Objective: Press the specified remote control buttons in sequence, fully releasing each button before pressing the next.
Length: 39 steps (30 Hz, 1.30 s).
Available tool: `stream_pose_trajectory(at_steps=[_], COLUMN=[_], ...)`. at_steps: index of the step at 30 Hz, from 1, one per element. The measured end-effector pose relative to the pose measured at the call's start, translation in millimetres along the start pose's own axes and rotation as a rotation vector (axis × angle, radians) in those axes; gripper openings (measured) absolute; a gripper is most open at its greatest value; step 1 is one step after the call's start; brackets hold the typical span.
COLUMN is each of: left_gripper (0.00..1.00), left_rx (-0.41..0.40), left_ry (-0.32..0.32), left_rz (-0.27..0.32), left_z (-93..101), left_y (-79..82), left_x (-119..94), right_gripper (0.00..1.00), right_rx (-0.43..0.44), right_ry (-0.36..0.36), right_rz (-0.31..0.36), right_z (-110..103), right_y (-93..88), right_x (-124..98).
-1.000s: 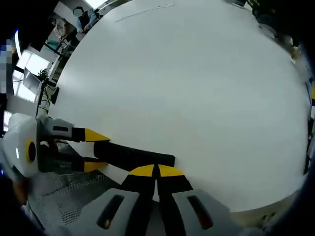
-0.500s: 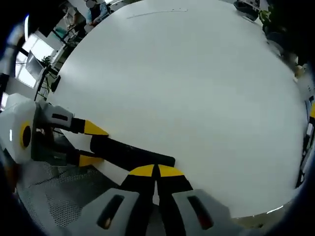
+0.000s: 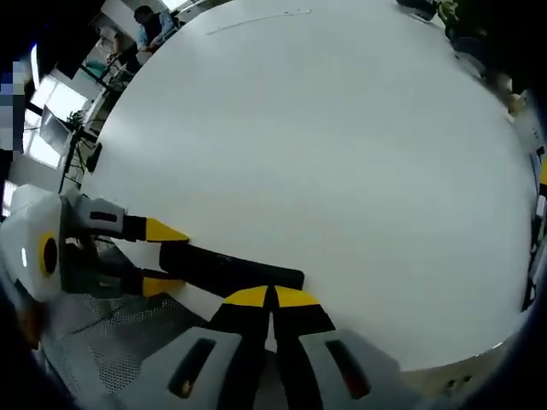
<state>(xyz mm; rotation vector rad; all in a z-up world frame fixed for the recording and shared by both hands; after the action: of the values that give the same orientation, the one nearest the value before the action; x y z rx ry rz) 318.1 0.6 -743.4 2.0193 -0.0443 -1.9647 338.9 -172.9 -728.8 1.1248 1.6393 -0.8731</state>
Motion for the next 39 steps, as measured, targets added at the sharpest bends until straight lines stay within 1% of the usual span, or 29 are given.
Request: stream_pose_trajectory(at_steps=[2,3,4,10,12,18,23,25,33,39], left_gripper=[0.24,0.24,0.24,0.24,0.24,0.24,0.24,0.24,0.24,0.25], left_rx=[0.003,0.003,0.005,0.019,0.024,0.038,0.05,0.051,0.035,0.029], left_ry=[0.001,0.001,0.001,0.002,0.001,-0.003,-0.009,-0.01,-0.013,-0.014], left_rz=[0.001,0.001,0.0,-0.001,-0.002,0.001,0.003,0.002,0.005,0.004], left_z=[0.1,0.1,0.1,0.3,0.6,2.3,3.3,3.6,3.4,3.4], left_y=[0.0,0.0,0.1,0.6,0.8,1.3,1.6,1.7,1.4,1.7], left_x=[0.0,0.1,0.1,0.0,0.1,0.4,0.8,0.8,1.0,1.0], right_gripper=[0.0,0.0,0.0,0.0,0.0,0.0,0.0,0.0,0.0,0.0], right_rx=[0.014,0.025,0.028,0.023,0.03,0.039,0.031,0.025,0.03,0.015], right_ry=[0.013,0.032,0.039,0.06,0.084,0.106,0.102,0.087,0.094,0.082], right_rz=[-0.002,-0.02,-0.019,-0.013,-0.018,-0.032,-0.04,-0.051,-0.047,-0.039], right_z=[1.1,0.3,-0.1,-2.8,-4.0,-3.8,-5.5,-5.1,-4.6,-6.2], right_y=[-0.2,-1.2,-1.2,-1.0,-1.3,-2.1,-2.9,-3.0,-2.4,-3.2], right_x=[-0.5,-0.3,-0.1,-0.8,-0.4,2.5,3.3,4.9,5.5,5.6])
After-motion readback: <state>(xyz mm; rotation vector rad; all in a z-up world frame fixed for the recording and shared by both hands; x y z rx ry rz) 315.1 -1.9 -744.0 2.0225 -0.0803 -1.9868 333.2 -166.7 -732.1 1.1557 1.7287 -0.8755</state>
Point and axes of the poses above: the point that each gripper's makers call its tool centre point, and the gripper's own axes: x roughly forward along the fingers, z roughly to its right, y roughly out of its top, the point moved 10 cm from there along -x, roughly backward along the fingers, and after that the axes turned 15 degrees about -z, right-handed, at the moved point
